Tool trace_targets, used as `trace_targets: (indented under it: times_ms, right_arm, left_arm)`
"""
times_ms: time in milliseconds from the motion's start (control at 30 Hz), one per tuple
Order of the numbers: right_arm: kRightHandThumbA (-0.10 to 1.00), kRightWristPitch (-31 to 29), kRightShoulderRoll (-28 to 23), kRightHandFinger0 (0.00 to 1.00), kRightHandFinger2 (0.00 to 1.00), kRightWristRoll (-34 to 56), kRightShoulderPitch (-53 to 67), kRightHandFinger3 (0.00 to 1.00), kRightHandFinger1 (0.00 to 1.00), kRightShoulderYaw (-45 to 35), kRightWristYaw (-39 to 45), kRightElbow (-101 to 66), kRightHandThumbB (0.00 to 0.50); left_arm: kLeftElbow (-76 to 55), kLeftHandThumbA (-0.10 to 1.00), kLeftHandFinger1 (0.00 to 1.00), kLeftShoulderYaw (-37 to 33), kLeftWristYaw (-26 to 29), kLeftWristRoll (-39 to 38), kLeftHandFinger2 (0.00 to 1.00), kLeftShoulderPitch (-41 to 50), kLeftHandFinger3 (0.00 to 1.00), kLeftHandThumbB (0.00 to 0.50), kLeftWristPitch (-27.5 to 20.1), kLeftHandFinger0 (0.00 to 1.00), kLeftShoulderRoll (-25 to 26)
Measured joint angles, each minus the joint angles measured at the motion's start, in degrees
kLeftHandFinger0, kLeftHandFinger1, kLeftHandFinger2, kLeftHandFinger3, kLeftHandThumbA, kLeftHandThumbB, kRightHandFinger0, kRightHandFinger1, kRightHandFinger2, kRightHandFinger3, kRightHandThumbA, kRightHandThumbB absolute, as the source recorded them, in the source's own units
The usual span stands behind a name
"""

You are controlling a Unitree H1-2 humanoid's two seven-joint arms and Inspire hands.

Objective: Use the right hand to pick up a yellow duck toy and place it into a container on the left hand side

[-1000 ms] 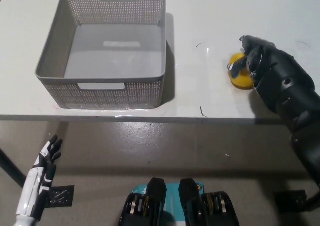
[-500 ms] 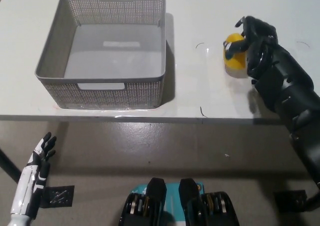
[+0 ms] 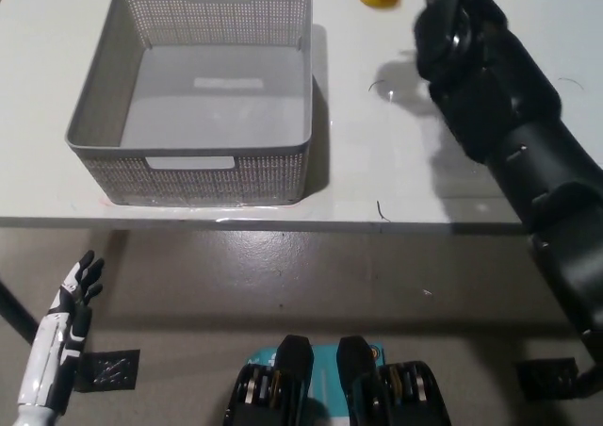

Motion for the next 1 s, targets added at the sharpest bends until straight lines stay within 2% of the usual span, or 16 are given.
trace_targets:
  times_ms: [233,300,367,400,433,467,533,600,633,667,700,733,767,833,900,1000]
  right_arm:
    - [-0.10,0.3,3.6,0.00,0.88,-0.2,-2.3,0.99,0.40,0.0,-0.2,-5.8,0.228]
    - [-0.10,0.4,5.0,0.00,0.87,-0.3,-3.0,0.89,0.37,0.0,-0.6,-5.6,0.232]
    - [-0.10,0.4,6.7,0.00,0.55,-0.3,-3.5,0.69,0.23,0.0,-1.1,-5.1,0.307]
    - [-0.10,0.3,7.1,0.00,0.38,-0.2,-3.6,0.49,0.12,0.0,-1.2,-4.7,0.314]
    - [-0.10,0.3,8.1,0.00,0.39,-0.2,-4.0,0.43,0.08,0.0,-1.4,-3.6,0.291]
    - [-0.10,0.3,9.1,0.00,0.50,-0.2,-4.3,0.44,0.08,0.0,-1.6,-2.5,0.272]
    - [-0.10,-0.1,11.2,0.00,0.58,-0.2,-5.4,0.48,0.08,0.0,-2.3,1.7,0.285]
    - [-0.10,-1.0,13.1,0.00,0.54,-0.2,-6.2,0.44,0.06,0.2,-3.1,6.1,0.273]
    - [-0.10,-1.6,14.0,0.04,0.64,-0.1,-6.4,0.56,0.14,0.3,-3.5,8.1,0.268]
    - [-0.10,-2.0,14.7,0.02,0.62,-0.1,-6.5,0.56,0.15,0.4,-3.9,9.6,0.265]
    - [0.20,-2.4,15.1,0.26,0.92,-0.1,-6.6,0.88,0.45,0.5,-4.2,10.9,0.287]
    - [0.50,-2.5,15.9,0.56,1.00,-0.2,-6.6,1.00,0.84,0.8,-4.5,13.0,0.351]
    - [0.71,-2.4,16.1,1.00,1.00,-0.2,-6.6,1.00,1.00,1.1,-4.4,13.9,0.444]
    - [0.85,-2.0,16.4,1.00,1.00,-0.1,-6.6,1.00,1.00,1.6,-3.2,15.5,0.499]
    - [0.98,-1.9,16.3,1.00,1.00,-0.1,-6.6,1.00,1.00,1.9,-2.6,15.7,0.475]
    - [1.00,-2.0,15.8,1.00,1.00,-0.1,-6.6,1.00,1.00,2.4,-1.8,15.4,0.447]
  left_arm:
    - [0.0,1.00,1.00,-0.2,0.0,0.0,1.00,0.4,1.00,0.003,0.0,1.00,0.0]
    - [0.0,1.00,1.00,-0.4,-0.1,0.0,1.00,0.6,1.00,0.005,0.0,1.00,0.0]
    - [0.0,1.00,1.00,-0.7,-0.1,0.1,1.00,0.6,1.00,0.007,0.0,1.00,0.0]
    - [0.0,1.00,1.00,-0.8,-0.1,0.1,1.00,0.6,1.00,0.015,0.0,1.00,0.0]
    - [0.0,1.00,1.00,-1.1,-0.1,0.2,1.00,0.6,1.00,0.016,0.0,1.00,0.0]
    - [0.0,1.00,1.00,-1.3,-0.2,0.3,1.00,0.6,1.00,0.015,0.0,1.00,0.0]
    - [0.0,1.00,1.00,-1.8,-0.3,0.5,1.00,0.5,1.00,0.008,0.0,1.00,0.0]
    - [0.0,1.00,1.00,-2.4,-0.4,0.6,1.00,0.4,1.00,0.009,0.0,1.00,0.0]
    - [0.0,1.00,1.00,-2.7,-0.5,0.5,1.00,0.3,1.00,0.002,0.0,1.00,0.0]
    - [0.0,1.00,1.00,-2.9,-0.6,0.5,1.00,0.2,1.00,0.001,0.0,1.00,0.0]
    - [0.0,1.00,1.00,-3.0,-0.7,0.5,1.00,0.1,1.00,0.000,0.0,1.00,0.0]
    - [0.1,1.00,1.00,-3.1,-0.8,0.5,1.00,-0.1,1.00,0.004,0.0,1.00,0.0]
    - [0.1,1.00,1.00,-3.2,-0.8,0.5,1.00,-0.3,1.00,0.000,-0.1,1.00,0.0]
    - [0.1,1.00,1.00,-3.2,-1.0,0.5,1.00,-0.6,1.00,0.000,0.0,1.00,0.0]
    - [0.1,1.00,1.00,-3.3,-1.1,0.5,1.00,-1.0,1.00,0.000,0.0,1.00,0.1]
    - [0.1,1.00,1.00,-3.4,-1.2,0.5,1.00,-1.5,1.00,0.000,0.0,1.00,0.0]
